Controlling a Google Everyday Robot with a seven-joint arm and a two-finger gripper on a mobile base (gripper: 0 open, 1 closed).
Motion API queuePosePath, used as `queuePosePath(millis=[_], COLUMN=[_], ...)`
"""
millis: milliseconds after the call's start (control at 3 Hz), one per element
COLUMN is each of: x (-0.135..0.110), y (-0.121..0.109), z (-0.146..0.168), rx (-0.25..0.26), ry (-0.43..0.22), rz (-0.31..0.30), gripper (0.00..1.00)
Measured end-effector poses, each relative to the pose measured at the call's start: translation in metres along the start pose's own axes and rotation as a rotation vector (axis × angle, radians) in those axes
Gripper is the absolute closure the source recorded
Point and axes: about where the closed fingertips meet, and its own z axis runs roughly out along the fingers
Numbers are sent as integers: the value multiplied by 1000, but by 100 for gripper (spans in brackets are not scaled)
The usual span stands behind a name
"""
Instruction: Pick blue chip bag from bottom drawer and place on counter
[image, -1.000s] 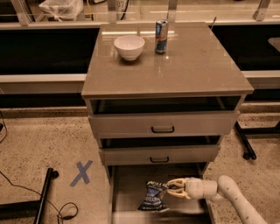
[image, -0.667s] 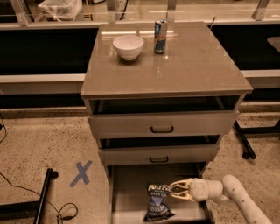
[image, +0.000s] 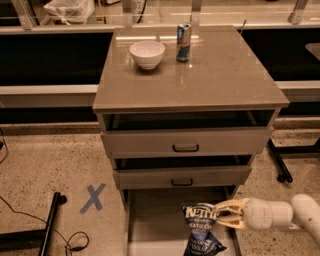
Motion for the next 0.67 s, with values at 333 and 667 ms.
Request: queuePosePath(millis=[333, 667], x=[-53, -99], y=[-56, -124], z=[-19, -25], rx=[12, 48], ry=[105, 222], rz=[-104, -203], gripper=[100, 100])
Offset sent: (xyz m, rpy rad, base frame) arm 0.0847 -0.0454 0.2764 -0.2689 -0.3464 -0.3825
